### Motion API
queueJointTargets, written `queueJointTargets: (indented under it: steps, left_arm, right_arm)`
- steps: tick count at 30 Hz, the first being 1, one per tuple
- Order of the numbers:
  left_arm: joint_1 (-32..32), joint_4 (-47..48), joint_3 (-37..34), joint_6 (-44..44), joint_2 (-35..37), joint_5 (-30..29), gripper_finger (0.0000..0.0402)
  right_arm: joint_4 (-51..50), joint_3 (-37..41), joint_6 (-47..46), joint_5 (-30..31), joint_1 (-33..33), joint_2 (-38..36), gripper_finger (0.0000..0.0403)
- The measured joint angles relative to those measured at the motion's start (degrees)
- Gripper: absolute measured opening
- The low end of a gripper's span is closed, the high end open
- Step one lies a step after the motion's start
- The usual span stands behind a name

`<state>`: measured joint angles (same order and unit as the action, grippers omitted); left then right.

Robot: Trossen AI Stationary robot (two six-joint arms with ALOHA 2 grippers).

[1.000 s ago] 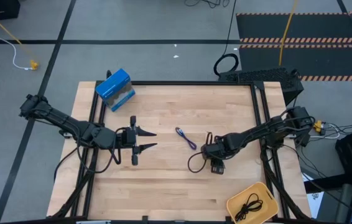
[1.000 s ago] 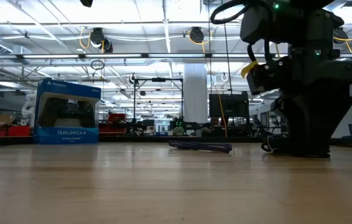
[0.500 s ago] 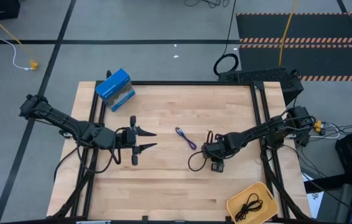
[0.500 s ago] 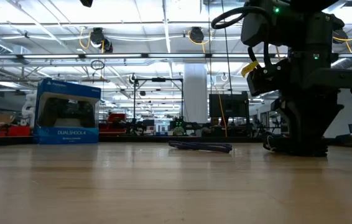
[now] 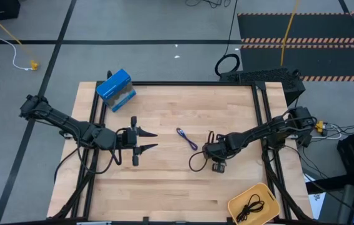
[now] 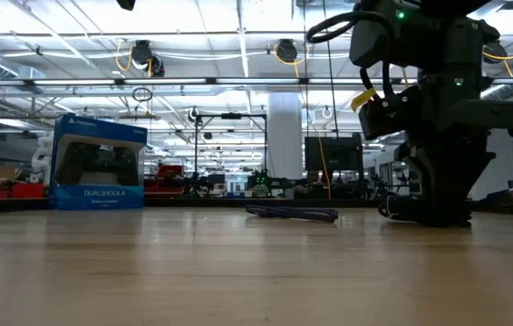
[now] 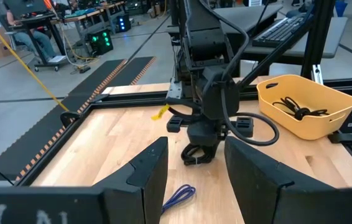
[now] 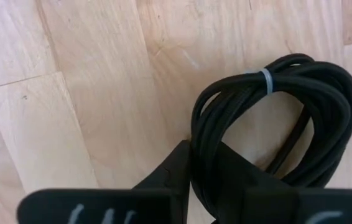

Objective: Pick and place USB-C Cables
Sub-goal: Put the black charger cable into the yellow bin

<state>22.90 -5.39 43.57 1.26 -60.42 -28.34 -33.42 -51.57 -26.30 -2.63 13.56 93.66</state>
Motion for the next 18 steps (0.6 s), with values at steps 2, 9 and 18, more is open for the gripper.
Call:
queueJointTargets:
  steps: [2, 9, 18]
  left_arm:
    - [0.01, 0.01, 0.00, 0.00, 0.01, 0.00, 0.0161]
    - [0.02, 0.04, 0.00, 0.02, 0.02, -0.02, 0.0161]
    - [0.00, 0.04, 0.00, 0.02, 0.00, -0.02, 0.0161]
  right_arm:
    - [-0.56, -0.71, -0.01, -0.39, 0.00, 0.09, 0.0035]
    - [-2.62, -4.27, -0.04, -2.99, 0.13, 0.14, 0.0034]
    - [-11.21, -11.53, -0.02, -4.55, 0.79, 0.10, 0.0034]
